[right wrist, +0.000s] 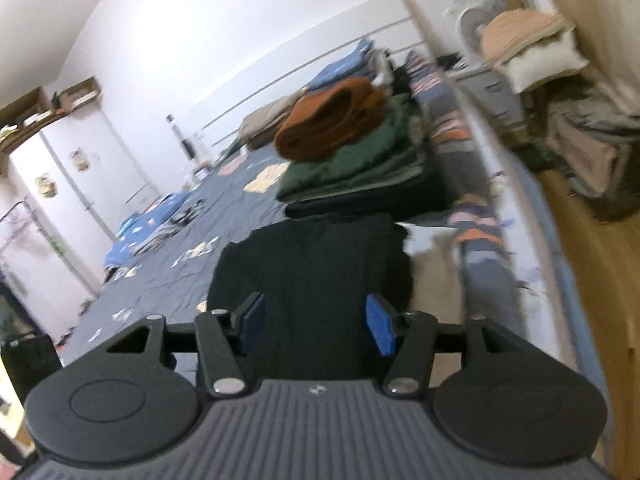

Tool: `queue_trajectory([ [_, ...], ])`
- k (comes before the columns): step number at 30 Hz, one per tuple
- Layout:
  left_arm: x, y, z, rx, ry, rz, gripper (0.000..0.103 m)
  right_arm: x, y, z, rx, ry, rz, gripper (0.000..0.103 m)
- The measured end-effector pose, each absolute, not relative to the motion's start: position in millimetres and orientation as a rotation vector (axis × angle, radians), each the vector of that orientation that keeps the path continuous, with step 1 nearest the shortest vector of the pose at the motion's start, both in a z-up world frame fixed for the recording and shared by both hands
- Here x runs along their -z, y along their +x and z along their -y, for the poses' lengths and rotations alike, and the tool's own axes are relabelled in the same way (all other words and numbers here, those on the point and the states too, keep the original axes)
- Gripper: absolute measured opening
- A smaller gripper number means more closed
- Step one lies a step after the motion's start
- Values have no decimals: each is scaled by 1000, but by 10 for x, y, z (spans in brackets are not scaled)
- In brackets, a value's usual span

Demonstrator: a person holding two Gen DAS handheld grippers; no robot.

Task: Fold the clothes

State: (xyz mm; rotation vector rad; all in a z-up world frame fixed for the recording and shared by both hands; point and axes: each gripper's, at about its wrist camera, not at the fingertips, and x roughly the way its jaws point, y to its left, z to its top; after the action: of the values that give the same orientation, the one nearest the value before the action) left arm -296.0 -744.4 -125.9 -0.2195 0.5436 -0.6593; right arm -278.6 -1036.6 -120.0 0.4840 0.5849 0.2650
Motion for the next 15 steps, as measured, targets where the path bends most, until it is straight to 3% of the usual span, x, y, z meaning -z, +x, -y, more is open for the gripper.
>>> queue_trajectory([
  [15,1359,-2590,7396,607,-277,-598,95,1801,-1756,10608,-353,748,-689,53],
])
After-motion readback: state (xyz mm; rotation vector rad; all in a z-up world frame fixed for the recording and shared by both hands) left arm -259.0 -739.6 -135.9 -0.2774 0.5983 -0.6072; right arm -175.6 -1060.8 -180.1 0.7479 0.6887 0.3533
